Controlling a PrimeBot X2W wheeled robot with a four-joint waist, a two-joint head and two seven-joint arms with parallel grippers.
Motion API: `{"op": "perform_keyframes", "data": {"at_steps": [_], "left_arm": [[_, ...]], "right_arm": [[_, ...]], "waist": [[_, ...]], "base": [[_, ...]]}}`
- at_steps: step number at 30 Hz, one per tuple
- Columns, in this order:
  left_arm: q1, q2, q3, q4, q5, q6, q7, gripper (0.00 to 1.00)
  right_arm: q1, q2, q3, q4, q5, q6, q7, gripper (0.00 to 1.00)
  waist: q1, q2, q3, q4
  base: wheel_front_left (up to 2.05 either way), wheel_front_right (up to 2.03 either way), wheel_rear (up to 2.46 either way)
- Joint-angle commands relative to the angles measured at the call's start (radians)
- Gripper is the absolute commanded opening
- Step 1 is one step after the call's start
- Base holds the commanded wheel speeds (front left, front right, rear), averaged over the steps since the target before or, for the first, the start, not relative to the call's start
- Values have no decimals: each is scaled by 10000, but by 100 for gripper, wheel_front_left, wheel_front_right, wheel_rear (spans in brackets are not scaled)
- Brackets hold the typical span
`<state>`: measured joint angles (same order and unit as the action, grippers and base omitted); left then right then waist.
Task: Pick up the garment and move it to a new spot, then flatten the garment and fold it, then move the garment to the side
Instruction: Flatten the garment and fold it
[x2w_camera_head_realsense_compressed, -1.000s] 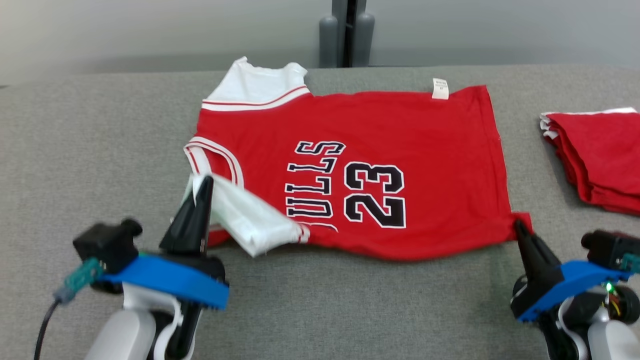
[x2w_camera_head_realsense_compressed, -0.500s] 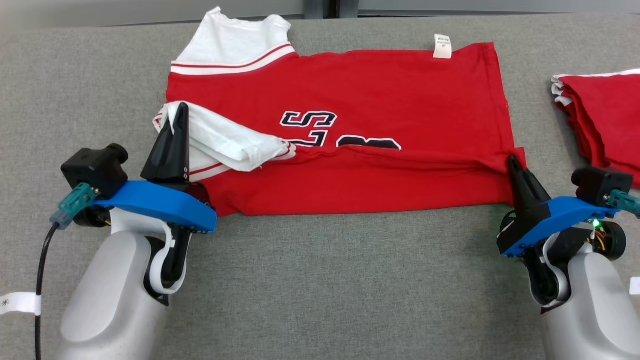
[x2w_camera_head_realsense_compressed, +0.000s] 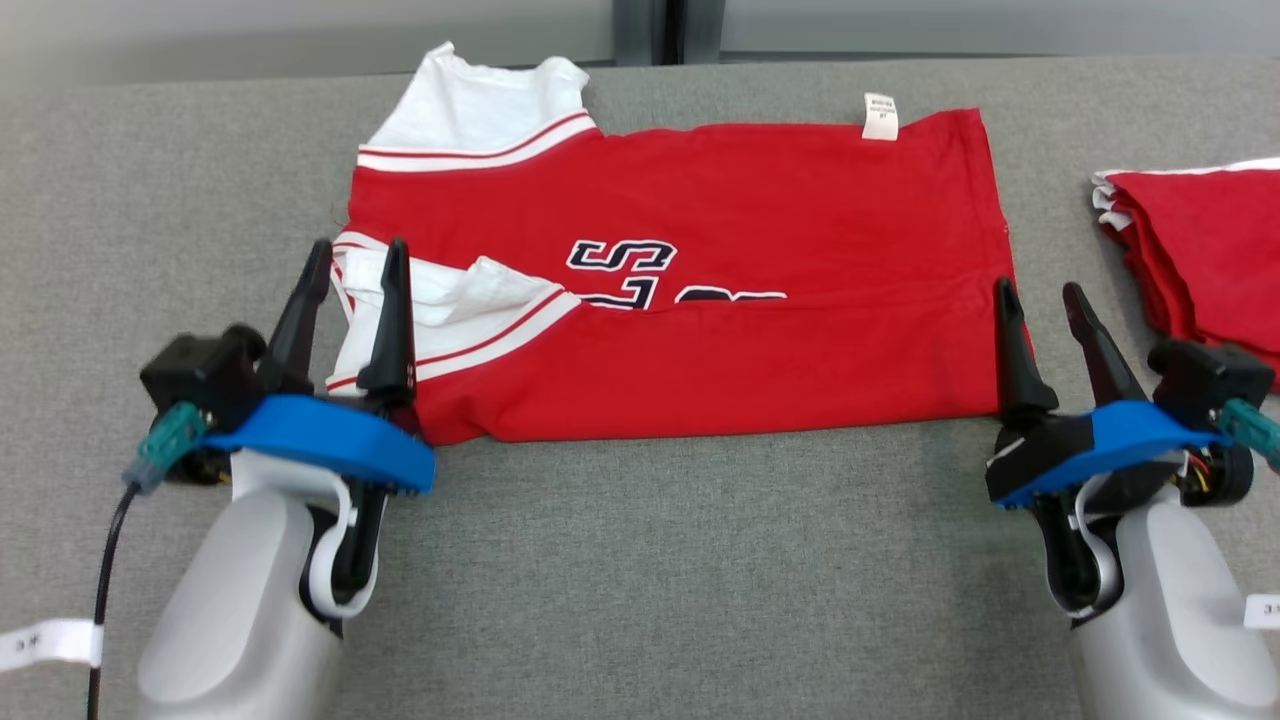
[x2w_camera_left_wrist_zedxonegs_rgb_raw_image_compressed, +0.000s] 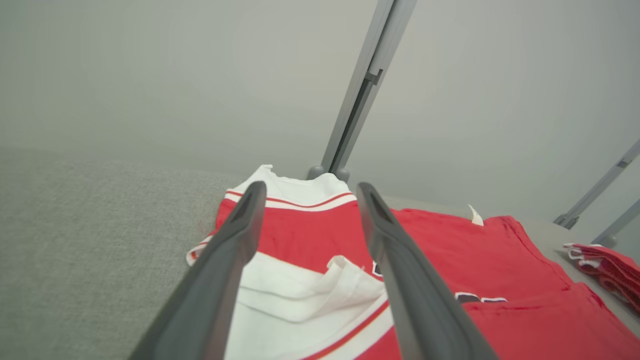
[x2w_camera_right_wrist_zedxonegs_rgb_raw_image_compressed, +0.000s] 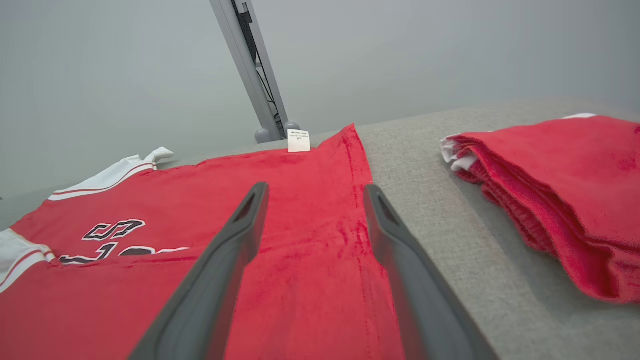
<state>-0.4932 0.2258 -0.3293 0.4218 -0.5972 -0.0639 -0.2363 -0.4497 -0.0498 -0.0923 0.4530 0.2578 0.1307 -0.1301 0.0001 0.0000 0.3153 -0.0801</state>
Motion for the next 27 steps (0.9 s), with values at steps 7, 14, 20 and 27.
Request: {"op": "perform_keyframes", "data": {"at_steps": [7, 14, 20, 27], "left_arm": [[1736, 472, 128, -791, -500, 273, 781, 100], [3006, 795, 316, -1491, -1213, 1044, 2459, 100], [3042, 693, 577, -1603, -1842, 1268, 3070, 100], [2853, 697, 617, -1181, -2071, 1497, 3610, 91]], "right_arm": [[1294, -13, -435, -773, -712, 1, 17, 100], [2064, -15, -420, -1276, -700, 1, 394, 100], [2044, -13, -279, -1501, -672, 1, 567, 100], [1861, -15, -117, -1530, -674, 1, 830, 100]], "waist": [[-1, 0, -581, 59], [-1, 0, -763, 3], [-1, 0, -507, -168], [-1, 0, -201, -368]], "base": [[0, 0, 0], [0, 0, 0], [0, 0, 0], [0, 0, 0]]}}
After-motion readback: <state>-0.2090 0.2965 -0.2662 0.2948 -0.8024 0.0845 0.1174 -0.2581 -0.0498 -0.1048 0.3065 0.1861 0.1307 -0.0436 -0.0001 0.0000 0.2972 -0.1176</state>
